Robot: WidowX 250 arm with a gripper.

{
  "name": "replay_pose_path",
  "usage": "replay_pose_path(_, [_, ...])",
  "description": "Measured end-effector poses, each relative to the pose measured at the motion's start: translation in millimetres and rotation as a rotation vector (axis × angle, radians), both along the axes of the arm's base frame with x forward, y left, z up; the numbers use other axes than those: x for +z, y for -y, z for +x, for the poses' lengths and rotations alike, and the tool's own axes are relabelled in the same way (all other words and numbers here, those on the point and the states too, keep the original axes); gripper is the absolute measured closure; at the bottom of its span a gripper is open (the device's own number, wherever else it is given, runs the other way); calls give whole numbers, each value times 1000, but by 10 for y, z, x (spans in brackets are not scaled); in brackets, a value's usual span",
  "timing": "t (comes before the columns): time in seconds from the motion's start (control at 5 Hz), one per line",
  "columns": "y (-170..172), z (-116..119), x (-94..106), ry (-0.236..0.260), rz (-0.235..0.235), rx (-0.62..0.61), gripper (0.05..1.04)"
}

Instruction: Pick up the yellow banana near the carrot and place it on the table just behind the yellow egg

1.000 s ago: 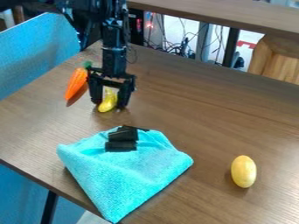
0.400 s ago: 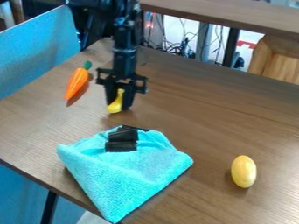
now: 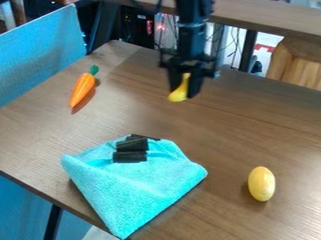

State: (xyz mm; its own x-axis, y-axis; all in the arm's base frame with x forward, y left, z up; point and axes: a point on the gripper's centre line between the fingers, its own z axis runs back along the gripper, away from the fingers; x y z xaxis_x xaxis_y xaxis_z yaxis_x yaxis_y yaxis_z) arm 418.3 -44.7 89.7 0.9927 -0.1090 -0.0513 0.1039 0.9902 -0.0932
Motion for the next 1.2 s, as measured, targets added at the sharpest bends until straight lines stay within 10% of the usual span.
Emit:
replay_pose_path(0.2, [499, -5, 149, 27, -26, -120, 634])
replay_pose_path(0.4, [984, -9, -117, -36, -57, -233, 634])
replay_pose_path(1.2, [1149, -51, -625, -138, -19, -301, 579])
